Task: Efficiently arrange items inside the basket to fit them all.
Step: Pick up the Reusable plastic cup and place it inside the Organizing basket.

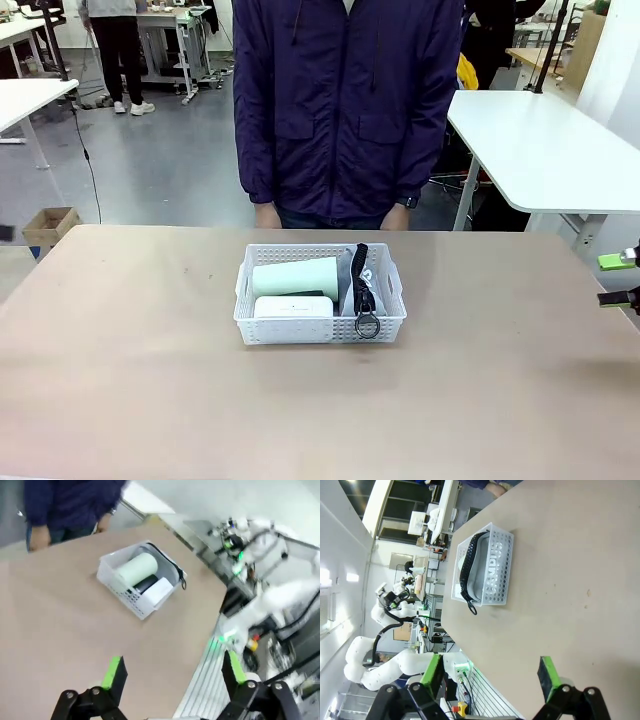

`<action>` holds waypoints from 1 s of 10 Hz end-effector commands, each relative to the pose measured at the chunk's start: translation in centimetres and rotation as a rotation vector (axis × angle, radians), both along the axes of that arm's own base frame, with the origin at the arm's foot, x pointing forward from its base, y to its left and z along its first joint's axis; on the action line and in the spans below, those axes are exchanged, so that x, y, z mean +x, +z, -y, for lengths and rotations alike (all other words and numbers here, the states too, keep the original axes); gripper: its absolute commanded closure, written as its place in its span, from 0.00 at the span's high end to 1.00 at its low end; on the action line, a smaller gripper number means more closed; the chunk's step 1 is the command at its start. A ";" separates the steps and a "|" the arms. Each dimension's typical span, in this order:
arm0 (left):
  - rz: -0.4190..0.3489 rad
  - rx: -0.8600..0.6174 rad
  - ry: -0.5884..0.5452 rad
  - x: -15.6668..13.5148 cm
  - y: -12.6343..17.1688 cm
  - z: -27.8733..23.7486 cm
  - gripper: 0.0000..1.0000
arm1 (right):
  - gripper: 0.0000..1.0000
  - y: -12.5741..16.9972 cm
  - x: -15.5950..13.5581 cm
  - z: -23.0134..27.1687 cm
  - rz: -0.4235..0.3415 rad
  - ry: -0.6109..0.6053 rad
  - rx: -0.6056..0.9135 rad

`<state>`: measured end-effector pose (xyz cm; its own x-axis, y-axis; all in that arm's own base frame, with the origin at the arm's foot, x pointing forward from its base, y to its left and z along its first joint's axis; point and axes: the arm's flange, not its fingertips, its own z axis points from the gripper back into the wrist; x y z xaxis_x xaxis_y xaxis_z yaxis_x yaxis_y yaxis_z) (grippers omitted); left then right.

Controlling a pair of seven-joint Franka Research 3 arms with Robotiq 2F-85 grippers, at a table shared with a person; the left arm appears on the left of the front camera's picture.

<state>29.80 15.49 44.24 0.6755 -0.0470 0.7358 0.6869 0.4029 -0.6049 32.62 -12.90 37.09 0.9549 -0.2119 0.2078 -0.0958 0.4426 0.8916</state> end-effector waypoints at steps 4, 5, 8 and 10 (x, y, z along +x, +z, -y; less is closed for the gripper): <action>-0.236 -0.301 0.053 5.2 -8.2 -0.3 0.86 | 1.00 0.5 0.0 -0.1 -0.004 -0.010 0.016; -0.182 -0.237 0.049 2.4 -8.0 -0.8 0.86 | 1.00 0.5 0.0 -0.1 -0.004 -0.010 0.016; -0.182 -0.237 0.049 2.4 -8.0 -0.8 0.86 | 1.00 0.5 0.0 -0.1 -0.004 -0.010 0.016; -0.182 -0.237 0.049 2.4 -8.0 -0.8 0.86 | 1.00 0.5 0.0 -0.1 -0.004 -0.010 0.016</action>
